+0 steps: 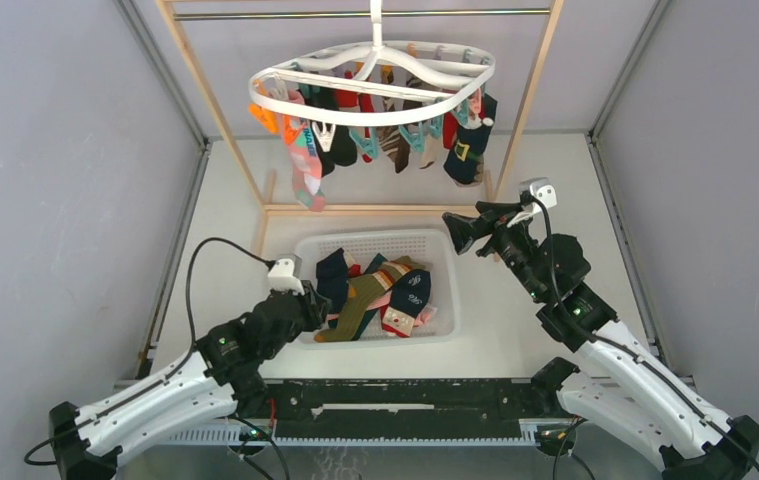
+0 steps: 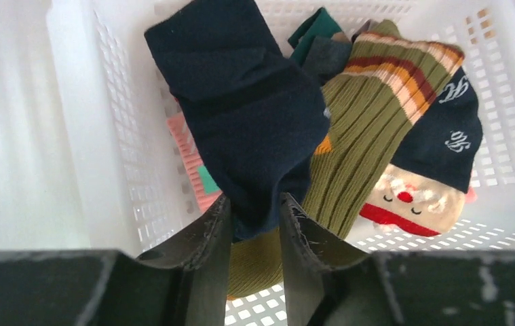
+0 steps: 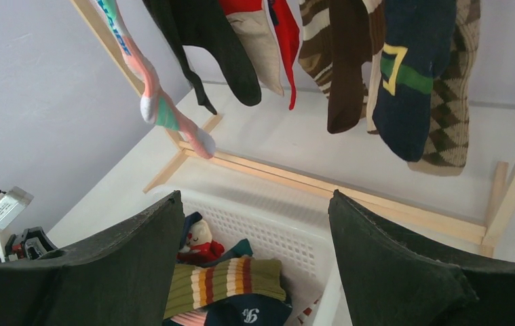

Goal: Remove the socks clipped to the hanger
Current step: Place the sock in the bin.

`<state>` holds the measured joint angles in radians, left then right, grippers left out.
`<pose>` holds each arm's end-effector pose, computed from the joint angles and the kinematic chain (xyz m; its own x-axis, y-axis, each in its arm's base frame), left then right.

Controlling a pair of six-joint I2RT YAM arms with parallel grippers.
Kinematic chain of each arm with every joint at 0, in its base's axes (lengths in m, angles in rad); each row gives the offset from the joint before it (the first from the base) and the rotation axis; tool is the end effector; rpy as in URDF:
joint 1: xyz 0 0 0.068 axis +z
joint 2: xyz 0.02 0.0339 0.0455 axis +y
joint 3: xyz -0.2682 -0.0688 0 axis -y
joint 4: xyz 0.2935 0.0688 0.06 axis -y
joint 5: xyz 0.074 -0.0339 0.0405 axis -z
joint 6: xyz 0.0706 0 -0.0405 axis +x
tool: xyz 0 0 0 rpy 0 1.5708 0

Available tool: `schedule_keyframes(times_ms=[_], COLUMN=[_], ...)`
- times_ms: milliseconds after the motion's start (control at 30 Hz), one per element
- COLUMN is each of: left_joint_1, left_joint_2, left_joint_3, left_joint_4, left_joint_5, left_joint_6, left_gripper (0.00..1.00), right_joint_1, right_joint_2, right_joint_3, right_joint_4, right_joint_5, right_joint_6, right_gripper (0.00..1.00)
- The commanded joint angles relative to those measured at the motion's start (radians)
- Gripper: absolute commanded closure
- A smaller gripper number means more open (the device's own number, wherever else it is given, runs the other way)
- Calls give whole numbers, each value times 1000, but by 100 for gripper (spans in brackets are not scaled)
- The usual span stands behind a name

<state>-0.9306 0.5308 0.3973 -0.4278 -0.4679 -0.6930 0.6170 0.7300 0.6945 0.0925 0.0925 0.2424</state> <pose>0.1471 -0.1442 0.1967 -0.5562 -0.2078 -0.8047 0.1721 0.9185 -0.3561 0.2156 0.1449 0.3501 -0.0751 0.2397 -0.9679 -0.4974 0.8323 0.2448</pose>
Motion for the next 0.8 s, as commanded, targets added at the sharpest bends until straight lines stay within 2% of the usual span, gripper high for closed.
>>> schedule_keyframes(times_ms=[0, 233, 267, 367, 500, 767], left_joint_1=[6, 6, 6, 5, 4, 6], left_joint_2=[30, 14, 8, -4, -2, 101], left_joint_3=[-20, -7, 2, 37, 102, 259], left_joint_4=[59, 45, 35, 8, -6, -11], left_joint_5=[48, 63, 64, 57, 33, -52], left_joint_6=[-44, -50, -48, -35, -5, 91], left_gripper=[61, 38, 32, 26, 1, 0], right_joint_1=[-11, -26, -27, -33, -37, -41], right_joint_2=[-18, -34, -36, -42, -50, -73], right_joint_3=[-11, -31, -35, -43, -51, -62], right_joint_4=[20, 18, 18, 16, 15, -4], right_joint_5=[-11, -20, -22, -26, -32, -37], right_joint_6=[19, 26, 27, 32, 37, 44], right_gripper=[15, 15, 15, 15, 15, 14])
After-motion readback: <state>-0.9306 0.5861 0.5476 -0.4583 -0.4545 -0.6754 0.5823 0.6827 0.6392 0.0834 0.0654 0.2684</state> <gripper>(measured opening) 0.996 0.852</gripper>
